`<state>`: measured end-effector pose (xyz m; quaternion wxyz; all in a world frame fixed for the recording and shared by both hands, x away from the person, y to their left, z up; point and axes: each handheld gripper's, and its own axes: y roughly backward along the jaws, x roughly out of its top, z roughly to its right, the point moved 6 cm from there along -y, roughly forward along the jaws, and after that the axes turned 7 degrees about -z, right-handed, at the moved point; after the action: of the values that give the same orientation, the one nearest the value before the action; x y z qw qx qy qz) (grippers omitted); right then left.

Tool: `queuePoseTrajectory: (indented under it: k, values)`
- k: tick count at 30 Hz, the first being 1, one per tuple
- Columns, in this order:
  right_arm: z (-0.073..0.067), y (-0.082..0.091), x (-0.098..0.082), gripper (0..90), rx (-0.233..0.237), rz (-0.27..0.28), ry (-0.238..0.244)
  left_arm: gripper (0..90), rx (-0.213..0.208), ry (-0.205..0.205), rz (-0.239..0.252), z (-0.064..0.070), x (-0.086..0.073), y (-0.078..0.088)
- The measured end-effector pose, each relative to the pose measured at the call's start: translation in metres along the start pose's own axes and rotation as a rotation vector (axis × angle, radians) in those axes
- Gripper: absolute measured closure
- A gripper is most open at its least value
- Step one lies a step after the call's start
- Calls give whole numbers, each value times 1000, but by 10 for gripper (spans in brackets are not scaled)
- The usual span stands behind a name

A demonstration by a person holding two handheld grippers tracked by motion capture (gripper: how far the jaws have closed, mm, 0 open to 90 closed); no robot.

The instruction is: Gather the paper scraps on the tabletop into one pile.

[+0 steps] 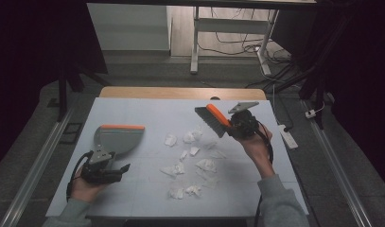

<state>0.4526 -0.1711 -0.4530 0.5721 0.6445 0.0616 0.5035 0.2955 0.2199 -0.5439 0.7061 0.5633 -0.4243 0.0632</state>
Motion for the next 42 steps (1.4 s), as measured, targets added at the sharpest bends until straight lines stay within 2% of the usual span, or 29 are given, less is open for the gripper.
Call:
queuePoseTrajectory:
  k: [3,7,13,18,22,24,27,30,32,37,42]
  values:
    - [8,-13,15,675,-5,-60,-2,262,-5,6,13,0,0,3]
    - [15,-37,30,676,-27,-148,21,264,-4,7,32,-1,2,5]
    - [18,-66,36,676,-43,-266,40,264,-7,5,25,-1,3,2]
    - [22,-80,36,676,-51,-310,44,263,-7,2,17,0,3,-1]
    - [25,-92,34,677,-62,-360,68,264,-5,-5,16,0,3,-1]
    - [26,-94,37,677,-56,-361,80,263,-3,-3,19,0,3,-1]
    - [21,-97,40,678,-40,-378,107,264,16,2,30,-2,3,0]
    - [13,-100,45,678,-33,-407,167,266,25,10,46,-3,3,2]
    - [6,-102,49,678,-29,-425,188,266,28,11,56,-4,4,3]
    - [-3,-103,51,683,-21,-432,276,266,28,16,63,-4,3,4]
    - [-13,-96,44,700,15,-439,311,267,28,11,55,-4,2,2]
